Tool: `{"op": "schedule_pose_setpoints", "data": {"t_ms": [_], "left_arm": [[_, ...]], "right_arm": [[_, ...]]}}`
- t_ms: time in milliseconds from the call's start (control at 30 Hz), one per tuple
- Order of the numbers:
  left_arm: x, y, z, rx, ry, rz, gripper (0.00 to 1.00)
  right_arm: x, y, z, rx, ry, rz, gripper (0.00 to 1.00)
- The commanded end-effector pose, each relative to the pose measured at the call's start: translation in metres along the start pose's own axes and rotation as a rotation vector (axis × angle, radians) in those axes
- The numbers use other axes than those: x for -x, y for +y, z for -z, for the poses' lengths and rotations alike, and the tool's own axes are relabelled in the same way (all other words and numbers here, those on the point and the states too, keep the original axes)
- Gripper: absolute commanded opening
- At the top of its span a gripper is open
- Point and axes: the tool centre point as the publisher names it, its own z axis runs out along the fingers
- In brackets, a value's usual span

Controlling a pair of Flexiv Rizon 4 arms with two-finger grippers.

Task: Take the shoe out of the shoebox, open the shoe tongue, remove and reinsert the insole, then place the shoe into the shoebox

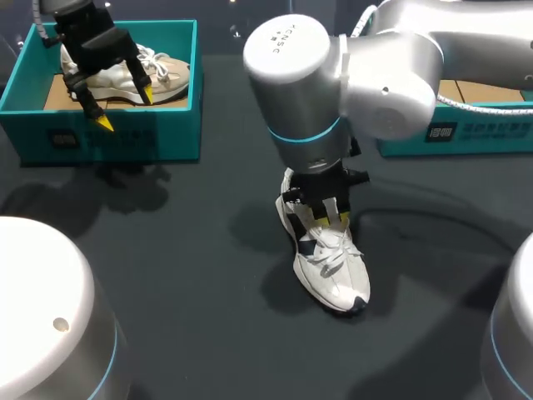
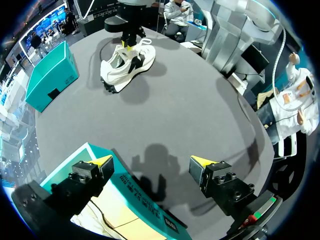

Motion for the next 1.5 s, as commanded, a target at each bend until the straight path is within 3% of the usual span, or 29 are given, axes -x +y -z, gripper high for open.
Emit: {"op": "schedule_pose_setpoints", "data": {"t_ms": [33, 267, 433, 667, 900, 1033, 1167, 1400, 1433, 1467, 1500], "left_arm": [[0.0, 0.0, 0.001, 0.002, 0.001, 0.0, 1.0], [0.0, 0.0, 0.001, 0.002, 0.001, 0.0, 1.0], [0.0, 0.0, 0.001, 0.002, 0.001, 0.0, 1.0], [0.0, 0.0, 0.001, 0.002, 0.001, 0.0, 1.0], [0.0, 0.0, 0.001, 0.002, 0.001, 0.0, 1.0], [0.0, 0.0, 0.001, 0.002, 0.001, 0.0, 1.0], [0.0, 0.0, 0.001, 0.002, 0.001, 0.0, 1.0], [0.0, 0.0, 0.001, 0.002, 0.001, 0.0, 1.0], [0.0, 0.0, 0.001, 0.002, 0.001, 0.0, 1.0], [0.0, 0.0, 0.001, 0.002, 0.001, 0.0, 1.0], [0.0, 0.0, 0.001, 0.002, 0.001, 0.0, 1.0]], "right_arm": [[0.007, 0.01, -0.028, -0.038, 0.081, 0.002, 0.24], [-0.001, 0.018, -0.039, -0.05, 0.126, 0.038, 0.22], [-0.017, 0.021, -0.033, -0.033, 0.136, 0.096, 0.22], [-0.024, 0.018, 0.008, 0.039, 0.07, 0.144, 0.24], [-0.013, 0.022, 0.043, 0.122, 0.044, 0.212, 0.24], [-0.006, 0.028, 0.049, 0.157, 0.047, 0.33, 0.27], [0.0, 0.034, 0.048, 0.198, 0.065, 0.462, 0.38], [0.004, 0.044, 0.052, 0.258, 0.102, 0.706, 0.42], [0.002, 0.045, 0.052, 0.255, 0.108, 0.775, 0.46], [0.0, 0.043, 0.052, 0.238, 0.117, 0.847, 0.6], [-0.003, 0.042, 0.051, 0.209, 0.121, 0.892, 1.0]]}}
